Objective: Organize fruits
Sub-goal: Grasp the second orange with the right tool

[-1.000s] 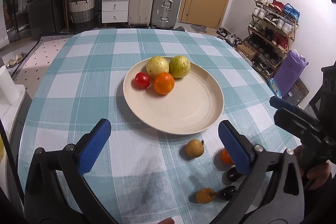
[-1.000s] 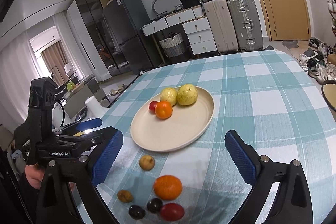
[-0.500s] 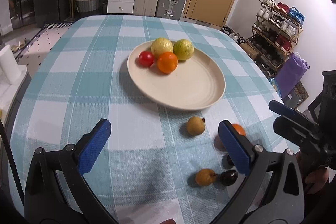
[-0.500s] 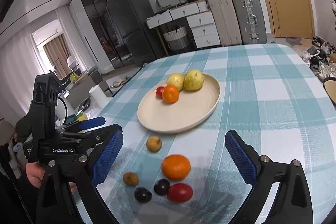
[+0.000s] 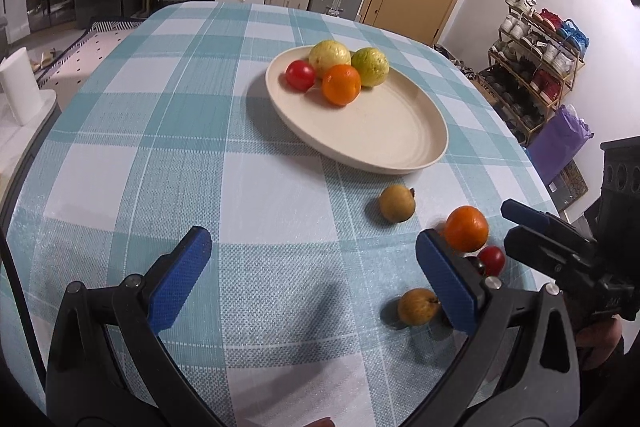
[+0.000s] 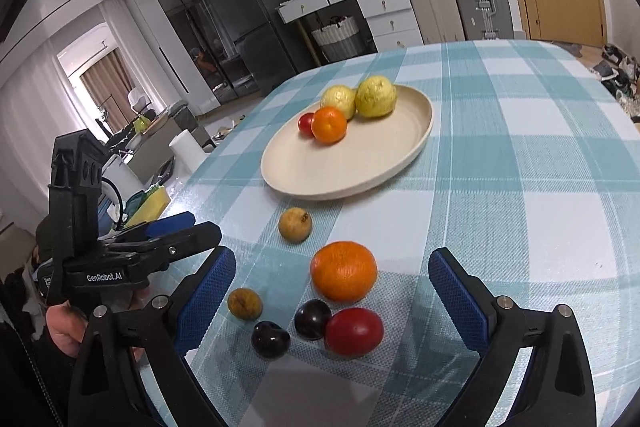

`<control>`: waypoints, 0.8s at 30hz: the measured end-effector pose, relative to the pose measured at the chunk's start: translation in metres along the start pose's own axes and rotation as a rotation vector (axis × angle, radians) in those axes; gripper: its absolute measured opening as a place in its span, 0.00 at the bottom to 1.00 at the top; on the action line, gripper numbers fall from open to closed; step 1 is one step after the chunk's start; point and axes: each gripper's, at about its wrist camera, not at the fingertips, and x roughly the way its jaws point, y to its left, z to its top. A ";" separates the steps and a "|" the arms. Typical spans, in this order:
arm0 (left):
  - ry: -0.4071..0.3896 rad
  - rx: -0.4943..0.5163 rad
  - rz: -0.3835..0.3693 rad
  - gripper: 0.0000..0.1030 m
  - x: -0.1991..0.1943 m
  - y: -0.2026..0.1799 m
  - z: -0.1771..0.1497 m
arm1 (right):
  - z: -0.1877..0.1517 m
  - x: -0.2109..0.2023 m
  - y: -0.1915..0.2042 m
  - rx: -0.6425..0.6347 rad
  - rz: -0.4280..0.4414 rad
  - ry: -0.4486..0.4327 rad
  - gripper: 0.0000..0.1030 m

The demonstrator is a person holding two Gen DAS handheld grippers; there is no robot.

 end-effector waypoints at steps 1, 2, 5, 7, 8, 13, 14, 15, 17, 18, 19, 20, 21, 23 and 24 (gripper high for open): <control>0.001 -0.004 -0.001 0.99 0.000 0.001 -0.001 | -0.001 0.001 0.000 0.001 0.000 0.003 0.97; 0.000 -0.008 -0.004 0.99 0.001 0.002 -0.001 | -0.001 0.002 0.000 0.002 0.000 0.006 0.97; 0.000 -0.013 -0.002 0.99 0.002 0.005 0.000 | -0.001 0.004 -0.001 0.007 0.001 0.011 0.95; 0.001 -0.015 -0.004 0.99 0.002 0.006 0.000 | -0.001 0.006 -0.001 0.014 0.004 0.012 0.90; 0.001 -0.016 -0.003 0.99 0.002 0.006 0.000 | -0.002 0.007 -0.002 0.018 0.008 0.020 0.86; 0.015 -0.025 -0.006 0.99 0.006 0.008 0.000 | -0.003 0.012 -0.004 0.035 0.006 0.037 0.78; 0.017 -0.025 -0.006 0.99 0.006 0.008 -0.001 | -0.003 0.012 -0.004 0.034 0.006 0.038 0.75; 0.018 -0.024 -0.007 0.99 0.006 0.007 -0.002 | -0.003 0.013 -0.004 0.031 0.005 0.041 0.73; 0.018 -0.021 -0.006 0.99 0.006 0.006 -0.002 | -0.003 0.014 -0.003 0.028 0.011 0.048 0.60; 0.018 -0.020 -0.006 0.99 0.005 0.006 -0.002 | -0.004 0.015 -0.002 0.027 0.012 0.054 0.57; 0.016 -0.020 -0.007 0.99 0.004 0.005 -0.002 | -0.004 0.016 -0.002 0.026 0.013 0.061 0.51; 0.014 -0.018 -0.007 0.99 0.003 0.005 -0.002 | -0.005 0.017 -0.002 0.024 0.009 0.064 0.50; 0.012 -0.017 -0.005 0.99 0.002 0.004 -0.003 | -0.005 0.017 -0.002 0.024 0.003 0.065 0.49; 0.011 -0.015 -0.004 0.99 0.001 0.003 -0.002 | -0.005 0.018 -0.003 0.028 -0.002 0.064 0.39; 0.011 -0.015 -0.004 0.99 0.001 0.003 -0.003 | -0.005 0.018 -0.004 0.032 -0.001 0.063 0.39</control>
